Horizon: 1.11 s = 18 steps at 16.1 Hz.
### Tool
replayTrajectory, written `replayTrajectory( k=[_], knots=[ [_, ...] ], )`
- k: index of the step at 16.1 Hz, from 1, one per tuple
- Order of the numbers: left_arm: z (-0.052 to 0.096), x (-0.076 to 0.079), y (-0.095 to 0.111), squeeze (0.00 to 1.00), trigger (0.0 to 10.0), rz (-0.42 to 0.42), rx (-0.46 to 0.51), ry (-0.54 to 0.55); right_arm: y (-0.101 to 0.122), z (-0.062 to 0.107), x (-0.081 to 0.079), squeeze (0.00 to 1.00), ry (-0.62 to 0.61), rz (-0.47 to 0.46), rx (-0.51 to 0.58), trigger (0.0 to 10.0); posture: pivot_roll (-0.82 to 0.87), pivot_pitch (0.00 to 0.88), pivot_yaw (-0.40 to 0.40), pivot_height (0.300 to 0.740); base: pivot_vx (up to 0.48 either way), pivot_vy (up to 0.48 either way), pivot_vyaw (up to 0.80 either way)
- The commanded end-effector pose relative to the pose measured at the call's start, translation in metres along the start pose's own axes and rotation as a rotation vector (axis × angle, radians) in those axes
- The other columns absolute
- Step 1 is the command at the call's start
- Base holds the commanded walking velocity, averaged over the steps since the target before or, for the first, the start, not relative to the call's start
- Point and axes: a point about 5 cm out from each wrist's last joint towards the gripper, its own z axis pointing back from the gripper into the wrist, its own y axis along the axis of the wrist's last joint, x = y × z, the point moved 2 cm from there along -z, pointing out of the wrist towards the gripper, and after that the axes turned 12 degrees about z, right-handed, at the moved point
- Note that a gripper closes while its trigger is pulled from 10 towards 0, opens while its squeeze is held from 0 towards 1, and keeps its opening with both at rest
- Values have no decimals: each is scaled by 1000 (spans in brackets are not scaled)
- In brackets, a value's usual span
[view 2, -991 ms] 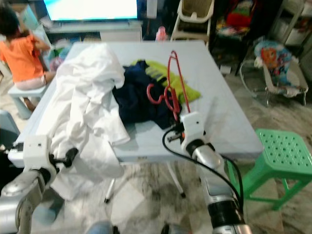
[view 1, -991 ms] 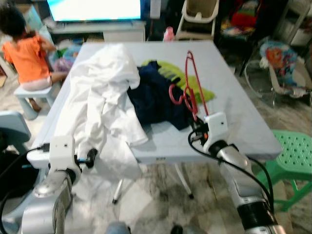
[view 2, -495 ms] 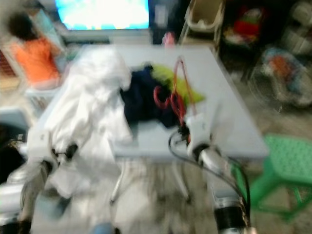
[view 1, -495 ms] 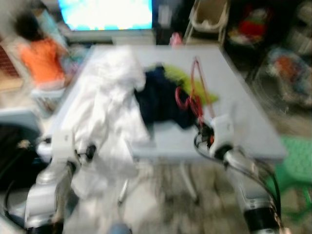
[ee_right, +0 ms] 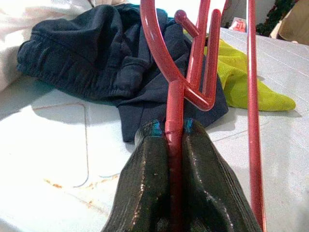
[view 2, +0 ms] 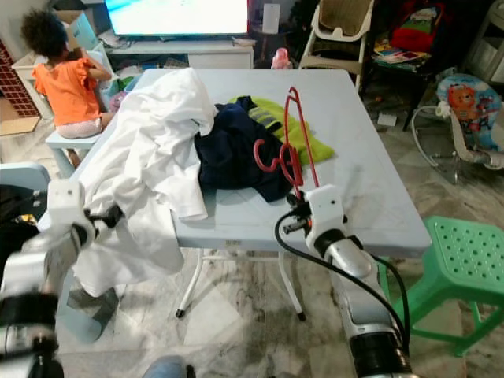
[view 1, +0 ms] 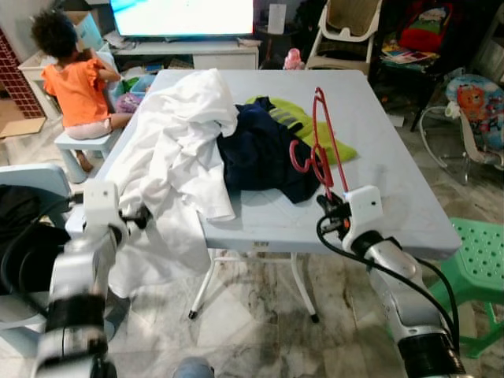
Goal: Hang hanger
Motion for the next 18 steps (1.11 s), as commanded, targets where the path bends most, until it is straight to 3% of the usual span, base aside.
replayTrajectory(
  k=[1,5,8,9,12,14,15,18],
  knots=[
    [-6,2,9,0,10000,13,33,-4,2,3,6,0,-15,2,-2,10000,-5,0,4,740,0,0,0],
    [-16,10,21,0,10000,41,66,-18,1,6,10,0,-26,4,-10,10000,-16,0,1,740,0,0,0],
    [-26,31,30,0,10000,50,75,-82,1,9,10,0,-29,2,-16,10000,-46,3,-11,740,0,0,0],
    [-31,55,30,0,10000,38,45,-155,5,11,7,0,-18,9,-15,10000,-65,7,-13,740,0,0,0],
    [-32,63,30,0,10000,25,33,-161,7,12,8,0,-16,13,-11,10000,-93,8,-13,740,0,0,0],
    [-33,82,35,0,10000,43,38,-195,10,17,13,0,-21,29,-11,10000,-143,13,-5,740,0,0,0],
    [-33,82,35,0,10000,43,38,-195,10,17,13,0,-21,29,-11,10000,-143,13,-5,740,0,0,0],
    [-30,111,48,0,10000,66,58,-253,12,26,27,0,-66,52,-26,10000,-201,18,3,740,0,0,0]
  ],
)
